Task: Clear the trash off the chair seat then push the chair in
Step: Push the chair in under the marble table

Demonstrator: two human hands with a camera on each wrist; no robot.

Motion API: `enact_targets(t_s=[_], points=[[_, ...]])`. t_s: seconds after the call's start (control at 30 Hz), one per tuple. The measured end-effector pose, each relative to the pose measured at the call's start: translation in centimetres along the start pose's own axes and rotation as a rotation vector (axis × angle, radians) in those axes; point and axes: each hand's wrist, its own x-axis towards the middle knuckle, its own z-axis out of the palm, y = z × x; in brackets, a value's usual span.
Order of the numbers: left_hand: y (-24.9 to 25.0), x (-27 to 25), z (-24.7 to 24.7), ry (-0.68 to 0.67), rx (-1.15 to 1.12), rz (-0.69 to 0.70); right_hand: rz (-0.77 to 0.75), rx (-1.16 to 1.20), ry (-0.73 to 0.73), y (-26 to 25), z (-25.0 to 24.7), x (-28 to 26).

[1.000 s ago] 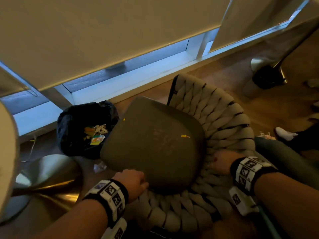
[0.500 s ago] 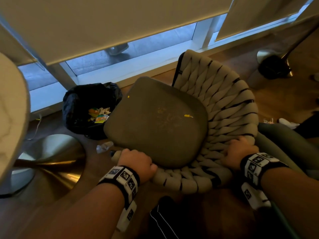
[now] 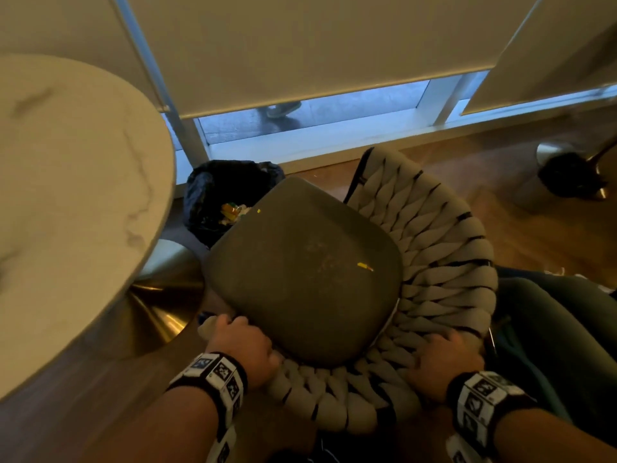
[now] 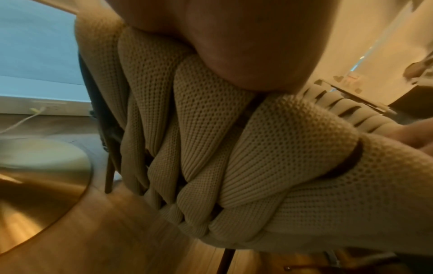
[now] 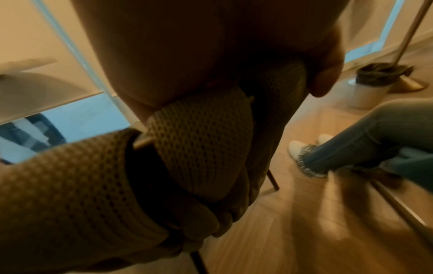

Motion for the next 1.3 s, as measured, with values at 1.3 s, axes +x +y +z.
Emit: enact_targets(t_s=[1.3], points=[[-0.6,-7.6,9.6,0.327,-1.253,-1.127,-0.341,0.054,0.386,-1.1,-21.9,15.4]])
